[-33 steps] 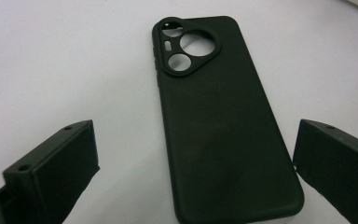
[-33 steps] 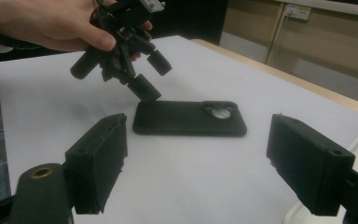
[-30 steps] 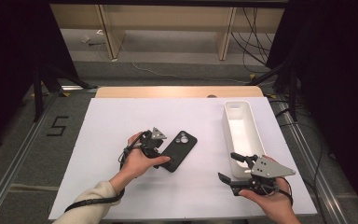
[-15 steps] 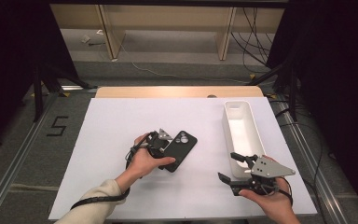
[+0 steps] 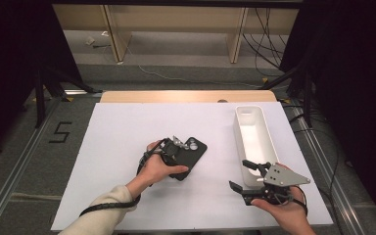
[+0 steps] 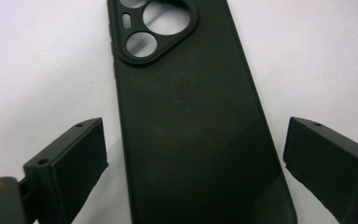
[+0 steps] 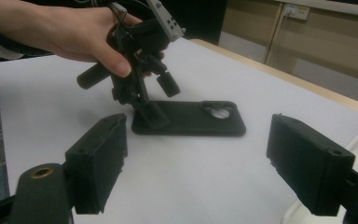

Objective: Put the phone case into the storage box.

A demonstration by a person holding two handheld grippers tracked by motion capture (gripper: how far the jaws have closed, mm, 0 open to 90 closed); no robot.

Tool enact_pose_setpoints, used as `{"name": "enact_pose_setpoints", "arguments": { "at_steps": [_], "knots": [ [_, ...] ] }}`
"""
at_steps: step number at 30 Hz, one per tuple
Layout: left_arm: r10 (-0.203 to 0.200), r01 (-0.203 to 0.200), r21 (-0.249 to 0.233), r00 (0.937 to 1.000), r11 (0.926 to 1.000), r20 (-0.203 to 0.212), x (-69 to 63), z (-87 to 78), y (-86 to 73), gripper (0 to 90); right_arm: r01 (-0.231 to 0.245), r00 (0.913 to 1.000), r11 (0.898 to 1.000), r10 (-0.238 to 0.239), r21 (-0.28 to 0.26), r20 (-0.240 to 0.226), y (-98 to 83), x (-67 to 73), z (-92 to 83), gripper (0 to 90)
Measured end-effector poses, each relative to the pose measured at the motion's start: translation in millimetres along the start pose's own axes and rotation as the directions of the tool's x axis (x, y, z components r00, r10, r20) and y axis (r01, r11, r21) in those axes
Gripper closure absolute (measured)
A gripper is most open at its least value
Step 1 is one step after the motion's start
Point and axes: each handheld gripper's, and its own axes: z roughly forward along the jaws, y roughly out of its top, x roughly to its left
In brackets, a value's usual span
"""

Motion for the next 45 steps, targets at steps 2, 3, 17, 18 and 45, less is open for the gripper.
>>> {"name": "enact_pose_setpoints", "arguments": {
  "at_steps": [2, 3, 17, 18, 45],
  "knots": [
    [0.002, -0.002, 0.008, 1.0, 1.0, -0.002, -0.1, 1.2, 0.6, 5.8, 0.0, 1.0, 1.0, 0.0, 0.002, -0.001, 0.0, -0.1, -0.1, 21.4],
    [0.0, 0.0, 0.011, 1.0, 0.9999, -0.005, -0.3, 1.9, 0.7, 5.9, 0.0, 1.0, 1.0, 0.0, 0.0, 0.0, -0.1, -0.1, 0.0, 21.5],
    [-0.004, 0.004, 0.055, 1.0, 0.9985, 0.004, 0.4, 9.1, 1.3, 4.3, 0.0, 1.0, 1.0, 0.0, 0.001, -0.001, -0.2, -0.1, 0.0, 21.5],
    [-0.005, 0.005, 0.057, 1.0, 0.9984, 0.005, 0.4, 9.4, 1.3, 4.2, -0.001, 1.0, 1.0, 0.001, 0.001, -0.001, -0.2, 0.0, 0.0, 21.5],
    [0.012, -0.01, 0.079, 0.9998, 0.9968, -0.014, -3.6, 10.0, 2.9, 7.5, 0.003, 1.0, 1.0, -0.003, 0.005, -0.003, -0.2, 0.2, 0.1, 21.5]
  ]
}}
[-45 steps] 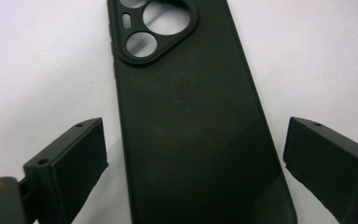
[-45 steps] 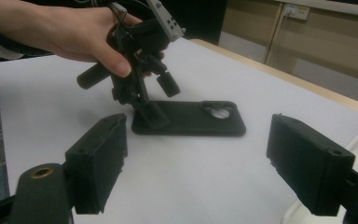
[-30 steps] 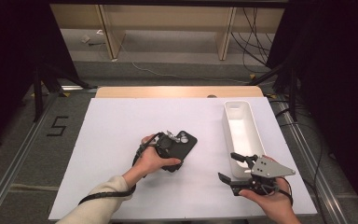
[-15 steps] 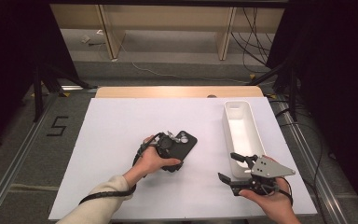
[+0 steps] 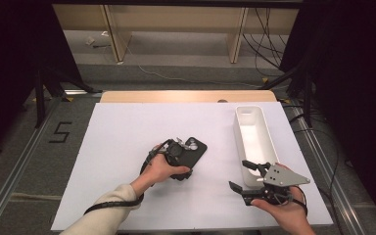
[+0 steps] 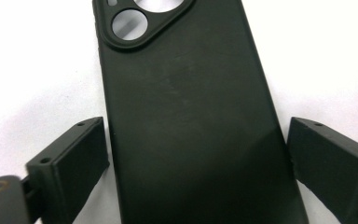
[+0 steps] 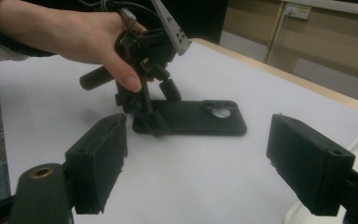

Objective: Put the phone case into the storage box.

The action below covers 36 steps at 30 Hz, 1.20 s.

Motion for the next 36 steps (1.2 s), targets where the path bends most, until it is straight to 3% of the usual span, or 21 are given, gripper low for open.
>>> {"name": "enact_pose_setpoints", "arguments": {
  "at_steps": [36],
  "knots": [
    [-0.038, 0.038, -0.038, 0.9992, 0.9986, -0.008, 0.1, -3.0, -4.3, 13.7, -0.004, 1.0, 1.0, 0.004, 0.0, 0.0, -0.4, -0.2, -0.3, 21.5]
  ]
}}
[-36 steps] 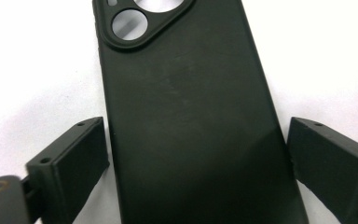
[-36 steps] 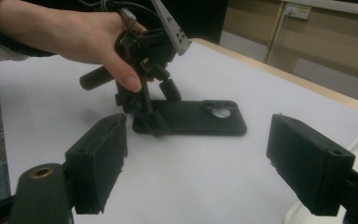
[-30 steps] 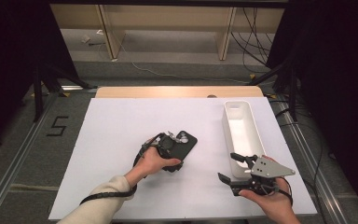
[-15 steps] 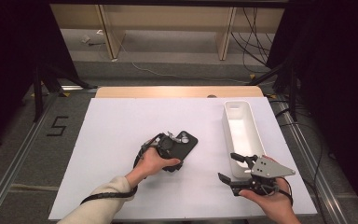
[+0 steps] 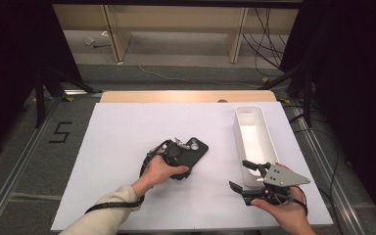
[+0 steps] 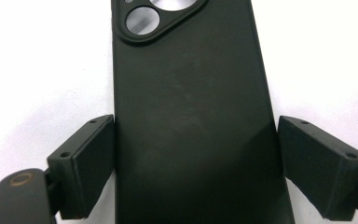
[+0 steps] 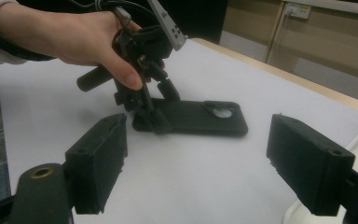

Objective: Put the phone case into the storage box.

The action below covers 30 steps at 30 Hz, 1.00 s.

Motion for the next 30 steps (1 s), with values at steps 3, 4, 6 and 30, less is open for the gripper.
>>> {"name": "enact_pose_setpoints", "arguments": {
  "at_steps": [3, 4, 6, 30],
  "knots": [
    [-0.007, 0.007, -0.009, 1.0, 0.9999, 0.002, 1.3, -0.3, -0.4, 13.9, -0.001, 1.0, 1.0, 0.001, 0.0, 0.0, 0.0, 0.0, -0.1, 21.5],
    [-0.009, 0.009, -0.009, 1.0, 0.9999, 0.002, 1.4, -0.6, -0.5, 14.0, -0.001, 1.0, 1.0, 0.001, -0.001, 0.0, 0.1, 0.0, -0.1, 21.5],
    [-0.008, 0.008, -0.014, 1.0, 0.9999, -0.003, 1.3, -0.8, -0.7, 14.2, -0.001, 1.0, 1.0, 0.001, -0.002, 0.0, 0.1, 0.0, -0.3, 21.5],
    [-0.024, 0.023, -0.052, 0.9996, 0.9984, -0.011, 1.1, -8.2, 1.2, 15.5, 0.0, 1.0, 1.0, 0.0, -0.001, 0.0, -0.1, -0.3, -0.1, 21.5]
  ]
}}
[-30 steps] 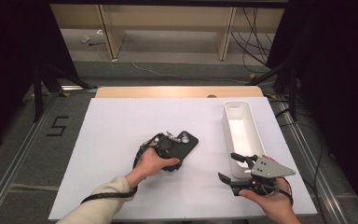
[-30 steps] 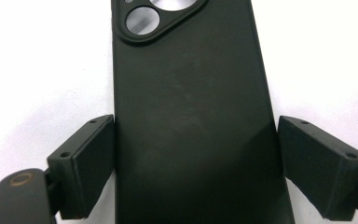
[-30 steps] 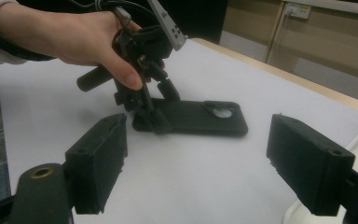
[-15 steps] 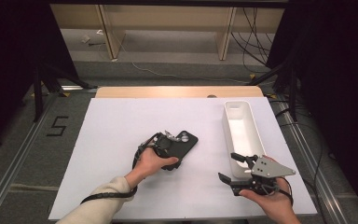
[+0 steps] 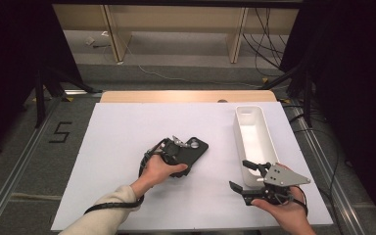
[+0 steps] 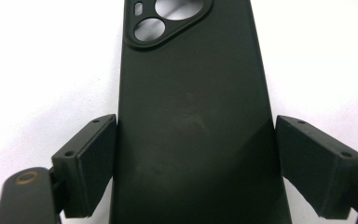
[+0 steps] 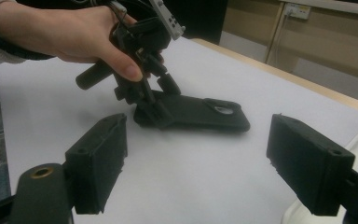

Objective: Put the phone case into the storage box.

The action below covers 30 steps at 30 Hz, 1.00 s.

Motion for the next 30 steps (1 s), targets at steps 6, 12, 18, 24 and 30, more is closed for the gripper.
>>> {"name": "enact_pose_setpoints", "arguments": {
  "at_steps": [6, 12, 18, 24, 30],
  "knots": [
    [-0.002, 0.002, -0.002, 1.0, 1.0, 0.002, -0.5, -0.9, 0.5, 15.7, 0.002, 1.0, 1.0, -0.002, 0.001, 0.0, 0.0, -0.3, -0.1, 21.5],
    [-0.004, 0.004, -0.008, 1.0, 1.0, 0.001, -0.7, -2.7, 1.3, 16.2, 0.0, 1.0, 1.0, 0.0, 0.001, -0.001, 0.0, 0.0, -0.2, 21.5],
    [-0.005, 0.005, -0.019, 1.0, 0.9998, -0.003, -0.4, -4.9, 1.8, 16.3, 0.001, 1.0, 1.0, -0.001, 0.0, 0.0, 0.1, -0.2, -0.2, 21.5],
    [-0.012, 0.012, -0.054, 0.9999, 0.9985, -0.002, -0.9, -12.1, 2.7, 16.3, 0.002, 1.0, 1.0, -0.002, -0.003, 0.004, 0.3, -0.3, -0.3, 21.5],
    [-0.004, 0.003, -0.105, 0.9999, 0.9945, -0.01, -0.4, -25.2, 2.0, 16.2, 0.0, 1.0, 1.0, 0.0, -0.002, 0.008, 0.5, -0.9, 0.2, 21.4]
  ]
}}
